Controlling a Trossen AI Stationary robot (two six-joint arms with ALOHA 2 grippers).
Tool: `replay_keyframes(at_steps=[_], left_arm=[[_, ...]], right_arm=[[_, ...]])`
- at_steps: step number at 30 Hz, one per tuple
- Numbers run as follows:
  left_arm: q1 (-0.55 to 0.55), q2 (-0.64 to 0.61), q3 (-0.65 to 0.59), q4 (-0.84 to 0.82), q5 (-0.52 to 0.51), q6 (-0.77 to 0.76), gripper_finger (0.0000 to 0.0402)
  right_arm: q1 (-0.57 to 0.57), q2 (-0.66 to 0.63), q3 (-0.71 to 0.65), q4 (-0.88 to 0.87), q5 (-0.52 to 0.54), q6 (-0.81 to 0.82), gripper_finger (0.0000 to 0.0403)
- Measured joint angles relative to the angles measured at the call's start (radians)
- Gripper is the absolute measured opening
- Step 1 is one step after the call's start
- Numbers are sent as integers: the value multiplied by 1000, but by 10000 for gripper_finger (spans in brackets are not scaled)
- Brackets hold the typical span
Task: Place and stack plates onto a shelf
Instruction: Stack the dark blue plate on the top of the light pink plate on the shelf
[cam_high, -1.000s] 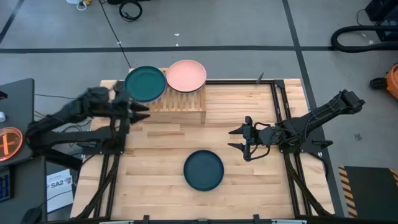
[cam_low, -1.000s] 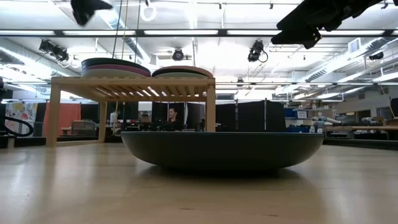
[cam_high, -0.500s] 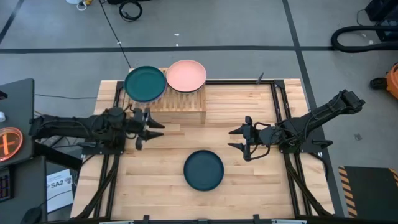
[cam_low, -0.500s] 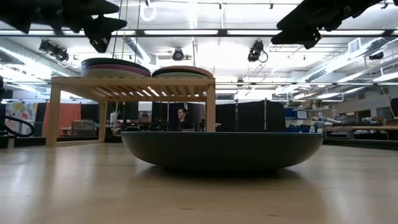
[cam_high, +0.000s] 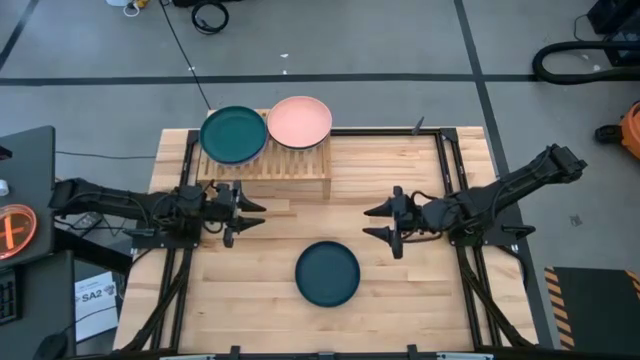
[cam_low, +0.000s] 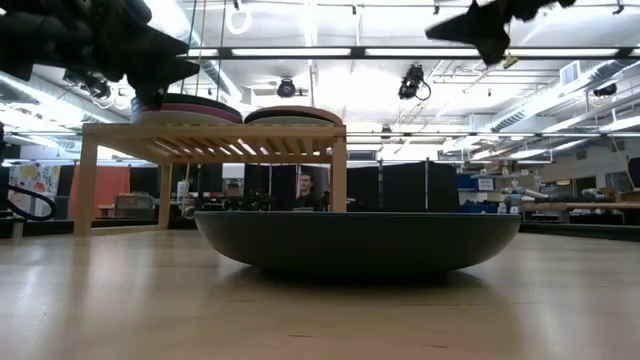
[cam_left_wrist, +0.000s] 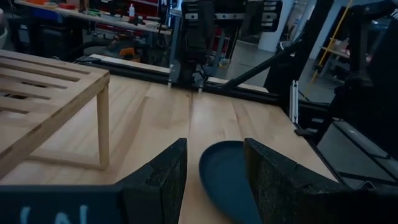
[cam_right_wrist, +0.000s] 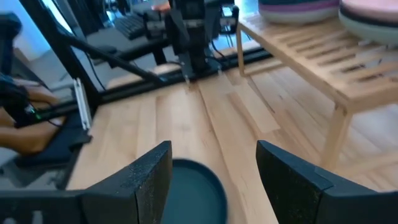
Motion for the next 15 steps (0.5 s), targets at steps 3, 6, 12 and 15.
replay_keyframes(at_steps=[3,6,12,15], left_arm=[[-6,-1,0,3,-1,0,165],[-6,0,0,2,-1,0,165],[-6,0,0,1,-1,0,165],[-5,0,0,0,-1,0,165]], right_arm=[[0,0,43,-9,0,-3,238],[0,10,92,-9,0,-33,238],[0,73,212,-77,0,-63,238],[0,128,287,-159,0,-58,238]])
